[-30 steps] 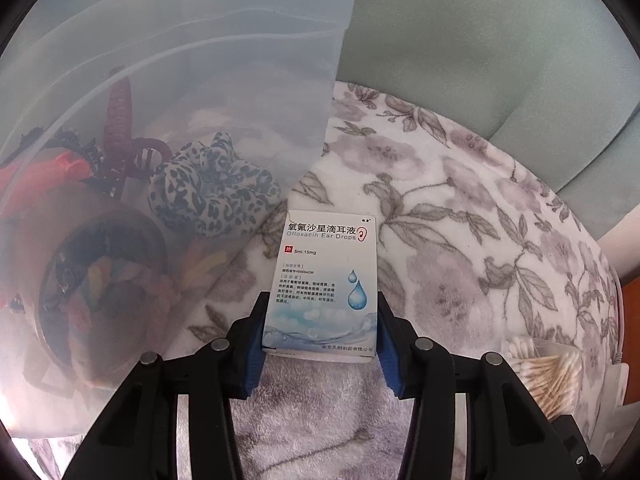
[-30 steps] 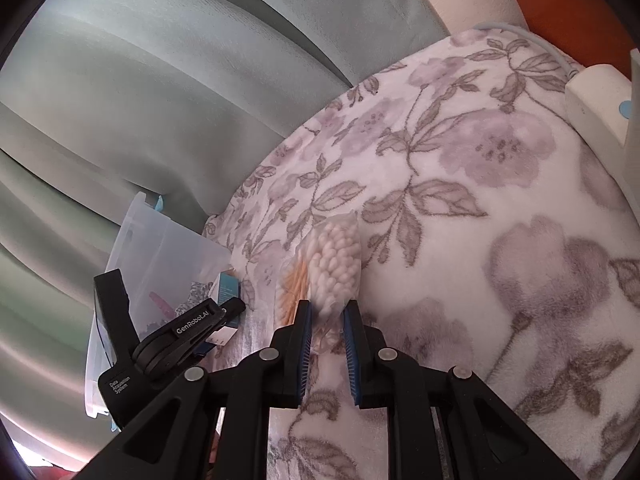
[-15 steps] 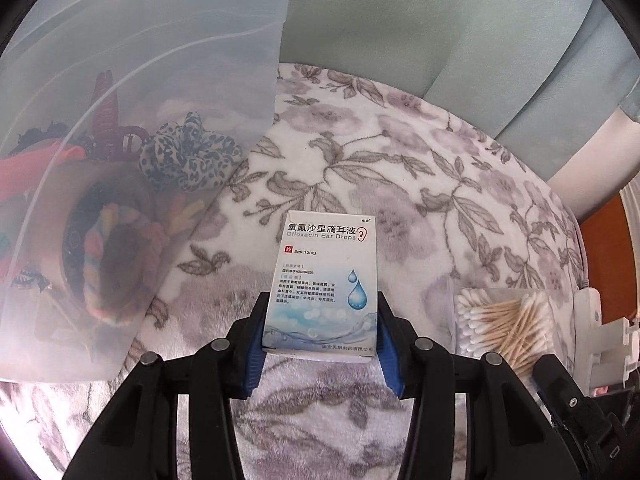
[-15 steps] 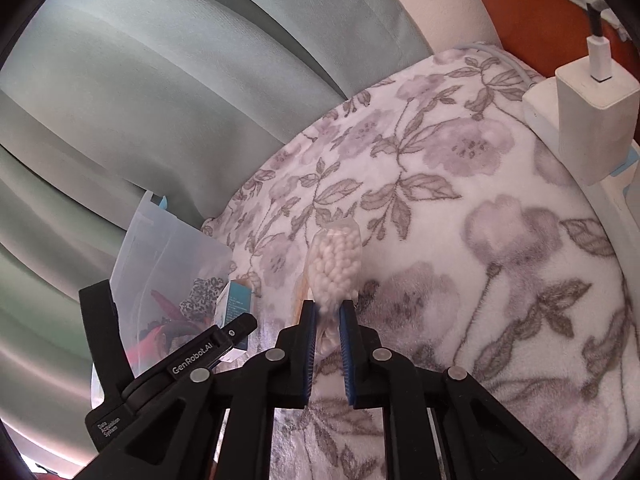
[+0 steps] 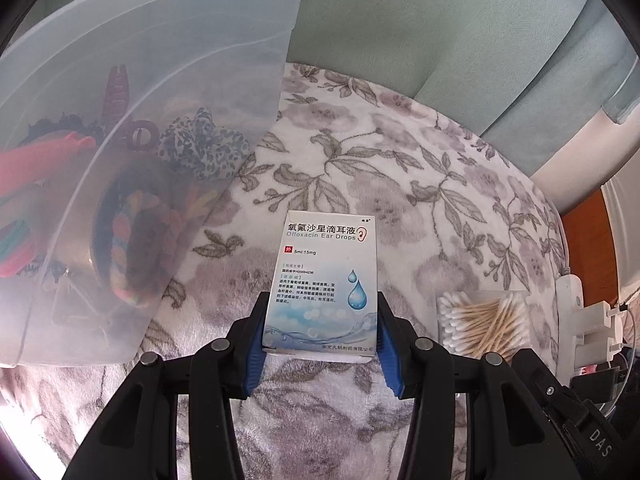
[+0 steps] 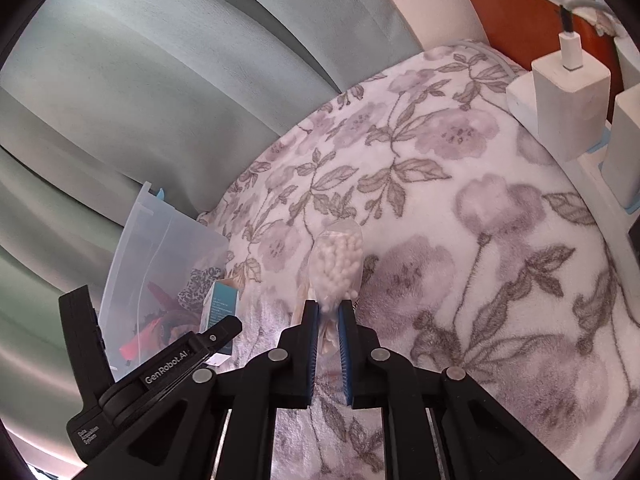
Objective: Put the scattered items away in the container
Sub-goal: 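Lift and carry the ear-drop box and swab bag over the clear box with both grippers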
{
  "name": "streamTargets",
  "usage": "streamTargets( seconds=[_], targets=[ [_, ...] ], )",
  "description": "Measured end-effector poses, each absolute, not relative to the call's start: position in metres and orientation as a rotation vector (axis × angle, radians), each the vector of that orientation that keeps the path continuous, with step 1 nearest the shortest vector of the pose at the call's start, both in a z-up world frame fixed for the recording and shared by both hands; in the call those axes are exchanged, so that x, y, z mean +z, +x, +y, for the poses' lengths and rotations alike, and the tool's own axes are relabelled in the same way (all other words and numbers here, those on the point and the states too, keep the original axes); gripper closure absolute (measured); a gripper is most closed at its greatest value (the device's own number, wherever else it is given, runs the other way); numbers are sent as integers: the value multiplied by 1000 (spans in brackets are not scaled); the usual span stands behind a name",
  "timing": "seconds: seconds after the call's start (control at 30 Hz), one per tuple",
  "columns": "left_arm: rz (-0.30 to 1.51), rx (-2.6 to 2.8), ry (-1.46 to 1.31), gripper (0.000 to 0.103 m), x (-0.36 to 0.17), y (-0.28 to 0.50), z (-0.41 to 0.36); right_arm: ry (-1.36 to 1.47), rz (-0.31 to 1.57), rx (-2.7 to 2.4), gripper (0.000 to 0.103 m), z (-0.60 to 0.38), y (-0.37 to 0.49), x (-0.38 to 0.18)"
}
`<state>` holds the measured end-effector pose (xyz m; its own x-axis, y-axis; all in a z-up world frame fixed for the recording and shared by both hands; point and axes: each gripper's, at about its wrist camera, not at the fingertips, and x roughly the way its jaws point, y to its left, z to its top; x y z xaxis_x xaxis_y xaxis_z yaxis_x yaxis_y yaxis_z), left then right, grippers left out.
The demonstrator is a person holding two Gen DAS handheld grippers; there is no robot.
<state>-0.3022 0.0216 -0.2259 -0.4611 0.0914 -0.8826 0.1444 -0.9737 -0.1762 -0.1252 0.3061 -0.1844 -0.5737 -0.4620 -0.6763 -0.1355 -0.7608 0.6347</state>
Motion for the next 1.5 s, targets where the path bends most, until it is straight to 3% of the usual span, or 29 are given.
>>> streamTargets(
  seconds=[0.23, 0.3, 0.33, 0.73, 0.87, 1.17, 1.3, 1.5],
  targets=[
    [363, -2623, 1646, 54, -234, -320, 20, 1382, -991, -2427, 84, 308, -133, -194],
    [366, -2621, 1652, 54, -237, -325, 20, 1393, -990, -2420, 65, 307, -137, -197],
    [363, -2622, 1654, 54, -237, -327, 20, 1394, -996, -2415, 61, 307, -138, -199],
    [334, -2618, 1686, 54, -251, -333, 45, 1443, -961, -2450, 54, 296, -156, -212],
    [340, -2611, 1690, 53, -254, -341, 45, 1438, -924, -2474, 45, 289, -162, -211],
    [344, -2626, 1685, 53, -252, -357, 48, 1468, -787, -2558, 47, 272, -169, -208],
    [343, -2627, 1686, 53, -252, -362, 46, 1464, -818, -2562, 57, 275, -168, -209],
    [344, -2631, 1682, 54, -254, -344, 41, 1453, -869, -2555, 63, 277, -166, -208]
  ],
)
